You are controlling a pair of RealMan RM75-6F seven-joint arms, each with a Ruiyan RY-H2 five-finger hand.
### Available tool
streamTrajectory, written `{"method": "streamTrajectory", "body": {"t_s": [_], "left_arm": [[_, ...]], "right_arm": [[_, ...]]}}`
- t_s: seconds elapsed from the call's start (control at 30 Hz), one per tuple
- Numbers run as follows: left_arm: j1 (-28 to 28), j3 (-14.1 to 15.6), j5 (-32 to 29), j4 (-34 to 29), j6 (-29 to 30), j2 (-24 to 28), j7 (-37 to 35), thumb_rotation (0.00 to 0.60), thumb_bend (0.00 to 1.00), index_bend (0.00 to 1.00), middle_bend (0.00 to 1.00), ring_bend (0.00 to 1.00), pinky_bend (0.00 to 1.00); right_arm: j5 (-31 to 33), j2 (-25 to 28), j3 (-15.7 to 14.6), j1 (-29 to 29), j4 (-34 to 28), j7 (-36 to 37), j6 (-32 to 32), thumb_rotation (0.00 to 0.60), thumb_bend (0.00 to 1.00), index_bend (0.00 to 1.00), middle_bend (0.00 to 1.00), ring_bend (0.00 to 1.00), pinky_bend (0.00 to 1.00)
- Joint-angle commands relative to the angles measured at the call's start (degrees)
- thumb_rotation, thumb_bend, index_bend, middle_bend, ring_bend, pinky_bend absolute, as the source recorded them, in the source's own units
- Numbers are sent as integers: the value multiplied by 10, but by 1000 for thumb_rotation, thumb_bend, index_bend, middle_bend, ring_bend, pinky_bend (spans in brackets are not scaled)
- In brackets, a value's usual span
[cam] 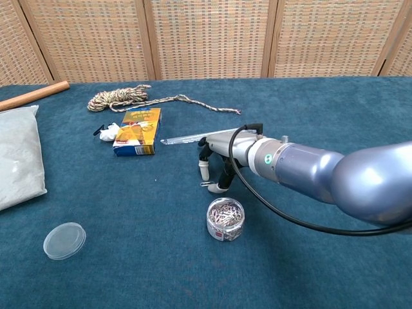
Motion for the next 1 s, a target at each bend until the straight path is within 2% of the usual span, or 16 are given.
{"method": "streamTrajectory", "body": {"t_s": [0.03, 0.27, 0.7, 0.8, 0.87, 1.0], "left_arm": [[-1, 0, 0, 0, -1, 0, -1, 600, 0, 0, 0, 0, 0], [-1, 0, 0, 0, -2, 1, -2, 600, 0, 0, 0, 0, 0], [-1, 1, 0, -1, -1, 1, -1, 600, 0, 0, 0, 0, 0], [-1, 1, 1, -1, 0, 0, 1, 600, 0, 0, 0, 0, 0], [0, 3, 4, -3, 1, 0, 2, 600, 0, 0, 0, 0, 0], [1, 4, 9, -4, 5, 0, 4, 600, 0, 0, 0, 0, 0]], "right_arm": [[3, -1, 1, 2, 0, -3, -2, 600, 333, 527, 0, 0, 0], [-11, -4, 0, 1, 0, 6, 0, 600, 344, 659, 0, 0, 0], [-30, 5, 1, -6, -13, 19, 5, 600, 398, 677, 0, 0, 0], [-44, 25, 3, -10, -45, 22, 15, 600, 397, 679, 0, 0, 0], [-66, 60, 5, -19, -99, 26, 33, 600, 397, 679, 0, 0, 0], [-82, 108, -3, -34, -169, 25, 46, 600, 397, 679, 0, 0, 0]]}}
